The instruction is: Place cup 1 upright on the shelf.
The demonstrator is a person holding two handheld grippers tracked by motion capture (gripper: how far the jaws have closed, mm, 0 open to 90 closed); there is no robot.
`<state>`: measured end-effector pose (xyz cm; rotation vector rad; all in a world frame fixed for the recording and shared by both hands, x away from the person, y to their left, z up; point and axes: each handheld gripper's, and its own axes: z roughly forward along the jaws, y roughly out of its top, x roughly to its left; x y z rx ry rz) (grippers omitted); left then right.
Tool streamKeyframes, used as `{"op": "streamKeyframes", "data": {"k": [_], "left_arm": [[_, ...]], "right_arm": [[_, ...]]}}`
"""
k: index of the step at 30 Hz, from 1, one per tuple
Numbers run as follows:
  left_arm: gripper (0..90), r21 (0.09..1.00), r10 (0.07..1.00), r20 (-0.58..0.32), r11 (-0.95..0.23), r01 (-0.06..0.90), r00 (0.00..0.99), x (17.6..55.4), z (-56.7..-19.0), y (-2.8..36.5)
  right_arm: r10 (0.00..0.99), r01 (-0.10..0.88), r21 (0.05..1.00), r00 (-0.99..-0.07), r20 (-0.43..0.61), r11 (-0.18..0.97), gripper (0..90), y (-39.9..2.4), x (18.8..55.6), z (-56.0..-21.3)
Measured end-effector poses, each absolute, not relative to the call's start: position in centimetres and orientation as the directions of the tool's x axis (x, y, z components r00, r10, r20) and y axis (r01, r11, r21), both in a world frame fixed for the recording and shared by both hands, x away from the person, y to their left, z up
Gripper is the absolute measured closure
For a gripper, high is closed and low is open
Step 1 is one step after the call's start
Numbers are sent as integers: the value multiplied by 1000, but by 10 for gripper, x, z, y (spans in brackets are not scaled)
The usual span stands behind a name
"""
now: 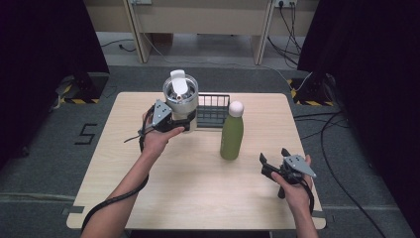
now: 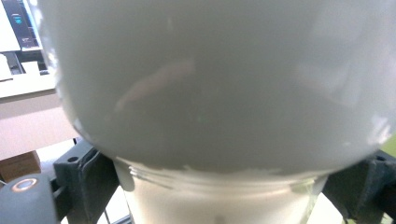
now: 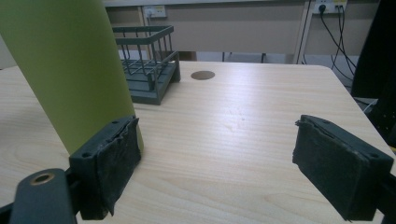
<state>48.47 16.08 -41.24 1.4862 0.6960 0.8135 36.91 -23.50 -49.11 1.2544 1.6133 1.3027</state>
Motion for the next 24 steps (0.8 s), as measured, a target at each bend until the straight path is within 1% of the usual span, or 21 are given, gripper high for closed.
{"op": "streamKeyframes", "data": {"k": [24], "left_arm": [[95, 997, 817, 82, -66, -49, 570, 493, -404, 156]], "right_arm": [[958, 251, 968, -282, 48, 25, 146, -235, 370, -491]]}}
